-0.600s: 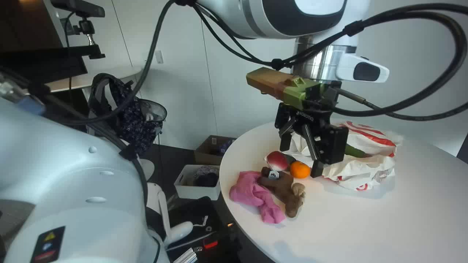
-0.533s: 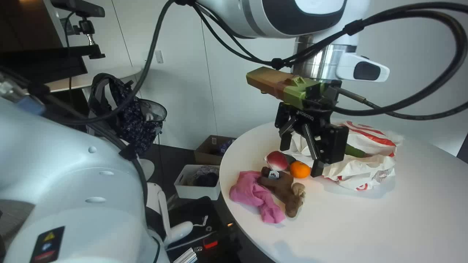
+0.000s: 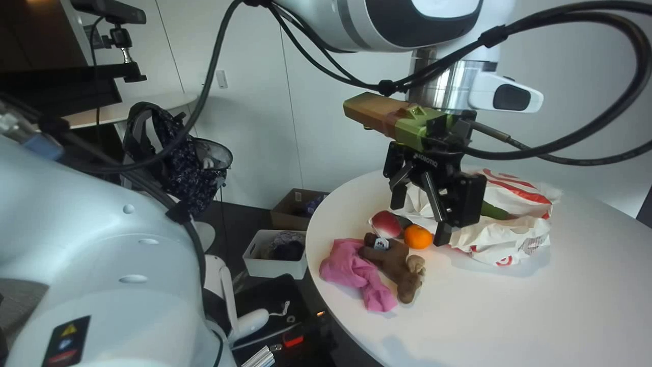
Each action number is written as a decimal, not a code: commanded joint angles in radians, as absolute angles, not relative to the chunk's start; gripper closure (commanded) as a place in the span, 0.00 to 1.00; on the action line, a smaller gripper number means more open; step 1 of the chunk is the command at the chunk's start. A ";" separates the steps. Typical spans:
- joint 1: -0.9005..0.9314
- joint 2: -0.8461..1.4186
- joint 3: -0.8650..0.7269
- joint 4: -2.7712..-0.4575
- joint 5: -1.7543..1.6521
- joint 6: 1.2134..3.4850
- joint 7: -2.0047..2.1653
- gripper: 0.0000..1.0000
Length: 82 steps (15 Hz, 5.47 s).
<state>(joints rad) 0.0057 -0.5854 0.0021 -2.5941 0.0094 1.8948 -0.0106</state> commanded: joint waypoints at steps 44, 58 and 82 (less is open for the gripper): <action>0.310 0.230 0.280 -2.345 -0.014 2.660 0.082 0.00; 0.513 0.315 0.003 -2.346 -0.782 2.837 0.504 0.51; 0.313 -0.054 0.164 -2.351 -0.767 2.209 0.634 0.85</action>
